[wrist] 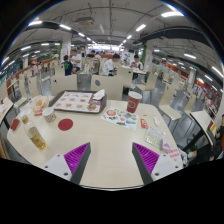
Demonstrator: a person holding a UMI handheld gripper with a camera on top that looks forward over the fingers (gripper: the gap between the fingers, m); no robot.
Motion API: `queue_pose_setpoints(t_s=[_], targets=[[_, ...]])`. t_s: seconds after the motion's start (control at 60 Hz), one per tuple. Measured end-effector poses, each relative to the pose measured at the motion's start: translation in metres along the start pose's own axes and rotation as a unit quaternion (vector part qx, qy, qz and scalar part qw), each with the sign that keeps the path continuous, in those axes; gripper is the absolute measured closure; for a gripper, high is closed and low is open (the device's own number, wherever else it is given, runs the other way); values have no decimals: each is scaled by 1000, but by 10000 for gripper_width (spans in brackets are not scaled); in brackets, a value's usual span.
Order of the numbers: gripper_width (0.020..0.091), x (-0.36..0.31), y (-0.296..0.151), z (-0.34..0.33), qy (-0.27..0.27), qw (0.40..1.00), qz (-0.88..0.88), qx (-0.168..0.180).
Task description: Pour water
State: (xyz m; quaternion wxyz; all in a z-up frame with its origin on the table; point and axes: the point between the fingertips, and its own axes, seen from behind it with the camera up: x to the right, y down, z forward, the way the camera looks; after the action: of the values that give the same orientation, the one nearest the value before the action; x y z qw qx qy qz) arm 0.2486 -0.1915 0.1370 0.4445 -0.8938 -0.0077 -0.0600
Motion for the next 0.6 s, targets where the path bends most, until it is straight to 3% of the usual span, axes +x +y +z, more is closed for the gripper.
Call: queue_pose_setpoints(t_s=[0.283, 0.45, 0.6], targets=[[255, -42, 25, -23, 5, 1000, -7, -11], [251, -118, 49, -43, -19, 1000, -8, -12], [274, -210, 51, -49, -49, 999, 1, 14]])
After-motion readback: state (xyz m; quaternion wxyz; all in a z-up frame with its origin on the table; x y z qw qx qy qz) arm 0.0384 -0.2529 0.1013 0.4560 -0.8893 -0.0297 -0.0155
